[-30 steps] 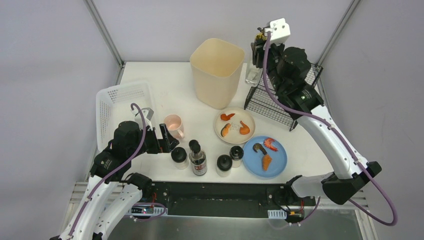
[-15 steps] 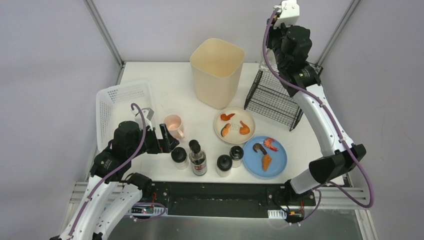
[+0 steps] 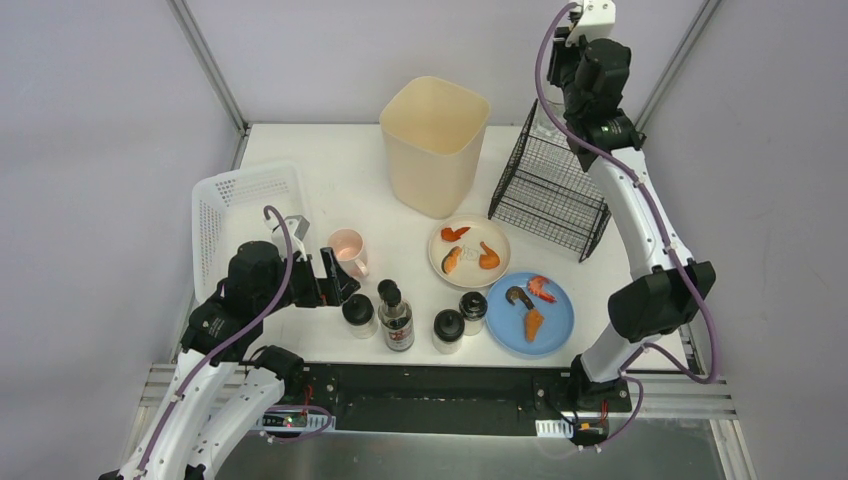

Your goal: Clear the kitchen counter

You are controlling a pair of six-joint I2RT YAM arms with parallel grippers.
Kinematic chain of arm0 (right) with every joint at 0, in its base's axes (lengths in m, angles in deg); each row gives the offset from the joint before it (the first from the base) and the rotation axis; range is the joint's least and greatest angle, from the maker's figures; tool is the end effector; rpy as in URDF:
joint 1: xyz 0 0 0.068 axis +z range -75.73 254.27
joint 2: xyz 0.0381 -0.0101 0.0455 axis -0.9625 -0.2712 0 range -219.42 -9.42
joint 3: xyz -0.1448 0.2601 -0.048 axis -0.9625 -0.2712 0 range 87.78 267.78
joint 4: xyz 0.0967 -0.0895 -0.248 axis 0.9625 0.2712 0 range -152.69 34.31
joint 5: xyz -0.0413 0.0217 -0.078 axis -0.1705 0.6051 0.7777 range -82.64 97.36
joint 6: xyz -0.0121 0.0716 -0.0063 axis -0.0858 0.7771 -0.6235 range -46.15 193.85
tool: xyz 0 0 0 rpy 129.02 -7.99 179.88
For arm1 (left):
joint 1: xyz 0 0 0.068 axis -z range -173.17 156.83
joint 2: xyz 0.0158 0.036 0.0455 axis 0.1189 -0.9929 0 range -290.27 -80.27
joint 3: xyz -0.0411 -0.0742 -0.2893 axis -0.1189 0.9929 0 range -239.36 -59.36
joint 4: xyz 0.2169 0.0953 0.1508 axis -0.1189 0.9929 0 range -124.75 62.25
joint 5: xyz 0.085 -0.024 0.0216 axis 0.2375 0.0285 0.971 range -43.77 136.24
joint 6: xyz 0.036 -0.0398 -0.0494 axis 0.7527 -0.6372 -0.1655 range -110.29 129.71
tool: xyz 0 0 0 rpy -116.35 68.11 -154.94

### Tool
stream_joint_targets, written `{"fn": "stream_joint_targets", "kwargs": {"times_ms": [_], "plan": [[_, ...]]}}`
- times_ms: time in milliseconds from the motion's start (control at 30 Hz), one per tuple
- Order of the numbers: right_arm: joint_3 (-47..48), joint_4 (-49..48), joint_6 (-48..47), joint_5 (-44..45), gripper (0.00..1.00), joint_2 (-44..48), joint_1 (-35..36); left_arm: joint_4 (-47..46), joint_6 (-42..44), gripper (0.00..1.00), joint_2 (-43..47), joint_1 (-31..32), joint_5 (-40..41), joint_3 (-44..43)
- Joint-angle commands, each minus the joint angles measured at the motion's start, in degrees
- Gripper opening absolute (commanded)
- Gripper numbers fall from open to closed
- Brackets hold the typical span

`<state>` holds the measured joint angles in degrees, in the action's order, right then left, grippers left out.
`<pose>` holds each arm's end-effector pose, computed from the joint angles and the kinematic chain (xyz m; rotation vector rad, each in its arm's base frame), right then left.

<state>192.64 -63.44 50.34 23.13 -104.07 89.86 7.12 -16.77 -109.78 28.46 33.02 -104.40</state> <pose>0.4133 0.0983 0.5374 -0.2425 1.3722 -0.3048 0.1097 -0.0585 0.3279 0.0620 2.1021 -0.7528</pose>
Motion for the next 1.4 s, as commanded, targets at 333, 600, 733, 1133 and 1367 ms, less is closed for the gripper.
{"fn": "stream_joint_targets", "kwargs": {"times_ms": [333,600,733,1133,1367], "plan": [[6.14,-12.44,-1.76,-9.83,0.0,-4.86,-2.39,-2.05,-0.1,1.0,-0.85,-0.53,-0.28,0.74],[0.75,-14.88,0.79,-12.62,0.0,-4.81,-4.56,-2.05,-0.15,1.0,-0.87,-0.53,-0.27,0.66],[-1.2,-15.38,3.07,-12.77,0.0,-5.16,-6.06,-2.05,-0.14,1.0,-0.99,-0.53,-0.29,0.76],[-6.61,-15.38,10.19,-17.33,0.0,-5.08,-9.72,-2.05,-0.15,1.0,-1.01,-0.53,-0.13,0.82],[-10.25,-16.07,11.24,-17.69,0.0,-5.71,-9.75,-2.05,-0.15,1.0,-1.06,-0.53,-0.05,0.77]]}}
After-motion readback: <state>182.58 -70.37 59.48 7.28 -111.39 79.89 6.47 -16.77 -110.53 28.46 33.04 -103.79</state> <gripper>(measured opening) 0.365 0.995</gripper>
